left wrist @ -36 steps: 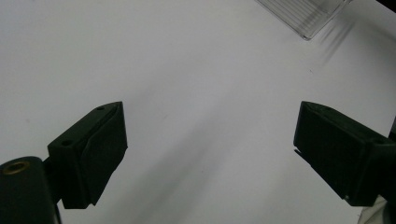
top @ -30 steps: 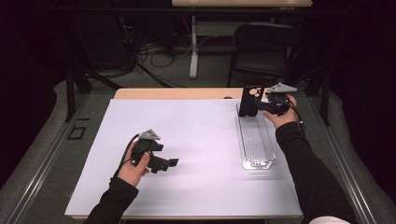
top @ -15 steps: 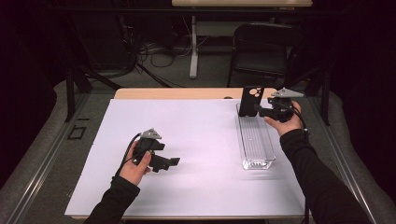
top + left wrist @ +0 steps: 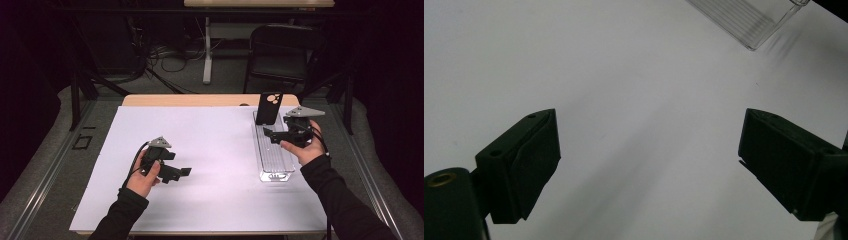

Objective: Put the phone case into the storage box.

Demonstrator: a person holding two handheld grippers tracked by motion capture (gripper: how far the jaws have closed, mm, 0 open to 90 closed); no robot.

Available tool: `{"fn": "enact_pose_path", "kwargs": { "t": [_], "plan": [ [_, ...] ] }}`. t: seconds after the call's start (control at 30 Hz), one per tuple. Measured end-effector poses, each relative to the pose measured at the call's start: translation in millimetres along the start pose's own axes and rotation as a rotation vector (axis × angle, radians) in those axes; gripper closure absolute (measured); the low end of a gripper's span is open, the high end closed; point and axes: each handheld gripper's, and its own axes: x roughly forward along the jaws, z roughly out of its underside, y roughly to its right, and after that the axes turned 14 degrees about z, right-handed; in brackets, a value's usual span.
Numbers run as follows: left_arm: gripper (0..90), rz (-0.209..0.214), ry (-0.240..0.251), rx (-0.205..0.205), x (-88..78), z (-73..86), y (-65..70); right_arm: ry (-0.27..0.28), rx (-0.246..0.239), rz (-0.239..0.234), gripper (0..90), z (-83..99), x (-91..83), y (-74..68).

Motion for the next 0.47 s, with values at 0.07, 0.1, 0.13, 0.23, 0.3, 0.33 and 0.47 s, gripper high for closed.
{"fn": "enact_pose_path", "kwargs": {
  "t": [0.07, 0.1, 0.13, 0.23, 0.3, 0.33, 0.47],
  "plan": [
    [9.9, 0.002, 0.004, 0.001, -0.1, 0.3, 0.0, 0.002, 0.013, -0.025, 10.7, 2.1, -6.0, -7.2],
    [10.0, 0.002, 0.007, 0.000, -0.3, 0.5, 0.2, 0.005, 0.017, -0.041, 9.1, 3.5, -8.9, -11.6],
    [10.0, 0.003, 0.008, 0.002, -0.6, 0.5, 0.2, 0.004, 0.023, -0.052, 8.0, 4.9, -11.2, -15.1],
    [10.0, 0.003, 0.011, 0.005, -3.1, 1.4, 0.5, -0.001, 0.031, -0.088, 4.0, 8.3, -16.9, -24.4],
    [10.0, 0.001, 0.011, 0.012, -6.2, 2.0, 0.4, -0.003, 0.038, -0.115, 1.9, 11.1, -21.7, -30.4],
    [10.0, -0.002, 0.014, 0.012, -7.3, 2.4, 0.4, -0.001, 0.035, -0.135, 0.6, 13.2, -25.3, -33.7],
    [10.0, -0.017, 0.020, 0.018, -14.3, 6.2, -0.7, -0.004, 0.019, -0.169, 0.0, 20.6, -36.9, -42.1]
  ]
}}
